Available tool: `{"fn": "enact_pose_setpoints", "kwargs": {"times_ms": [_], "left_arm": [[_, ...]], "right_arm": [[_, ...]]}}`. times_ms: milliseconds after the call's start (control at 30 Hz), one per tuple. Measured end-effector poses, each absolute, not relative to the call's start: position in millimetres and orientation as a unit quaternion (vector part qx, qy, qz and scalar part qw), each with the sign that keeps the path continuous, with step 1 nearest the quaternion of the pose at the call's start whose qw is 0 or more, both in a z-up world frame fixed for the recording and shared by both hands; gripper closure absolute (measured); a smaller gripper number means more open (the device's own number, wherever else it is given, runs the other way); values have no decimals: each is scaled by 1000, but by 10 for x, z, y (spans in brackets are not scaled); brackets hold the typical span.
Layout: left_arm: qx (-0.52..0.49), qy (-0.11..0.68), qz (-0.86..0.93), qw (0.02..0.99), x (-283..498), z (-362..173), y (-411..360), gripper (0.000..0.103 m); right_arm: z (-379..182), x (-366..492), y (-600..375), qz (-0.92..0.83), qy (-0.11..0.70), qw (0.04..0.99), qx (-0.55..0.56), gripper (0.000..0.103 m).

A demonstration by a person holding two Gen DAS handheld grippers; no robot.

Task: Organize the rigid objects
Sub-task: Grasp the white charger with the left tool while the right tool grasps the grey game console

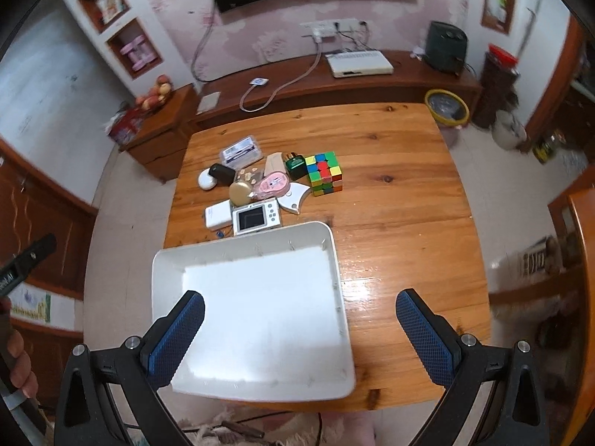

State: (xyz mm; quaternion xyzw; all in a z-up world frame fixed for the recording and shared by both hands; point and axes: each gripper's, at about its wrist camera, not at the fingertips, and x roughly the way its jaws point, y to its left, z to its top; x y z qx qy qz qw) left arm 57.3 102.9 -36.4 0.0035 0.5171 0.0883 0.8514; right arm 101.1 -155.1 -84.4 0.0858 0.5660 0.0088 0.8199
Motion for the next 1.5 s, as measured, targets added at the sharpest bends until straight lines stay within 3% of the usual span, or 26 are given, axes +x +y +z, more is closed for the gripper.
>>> {"fn": "enact_pose_setpoints", "kwargs": {"times_ms": [567,700,1200,1500], "left_arm": [[199,618,-179,739,2127,-2111,872,1],[226,616,-205,726,2280,-2398,821,2],[291,595,-252,706,2457,-2809,484,4],[301,597,-283,688,2573,-2867,411,13]], "right_arm": [[-1803,2410,-1267,-47,622,769,143,12],[-2201,2652,-1348,-62,642,745,169,24],[-2920,2921,-1013,-36,717,652,245,25],[-3070,3061,-909,-99,744,610,256,20]]}}
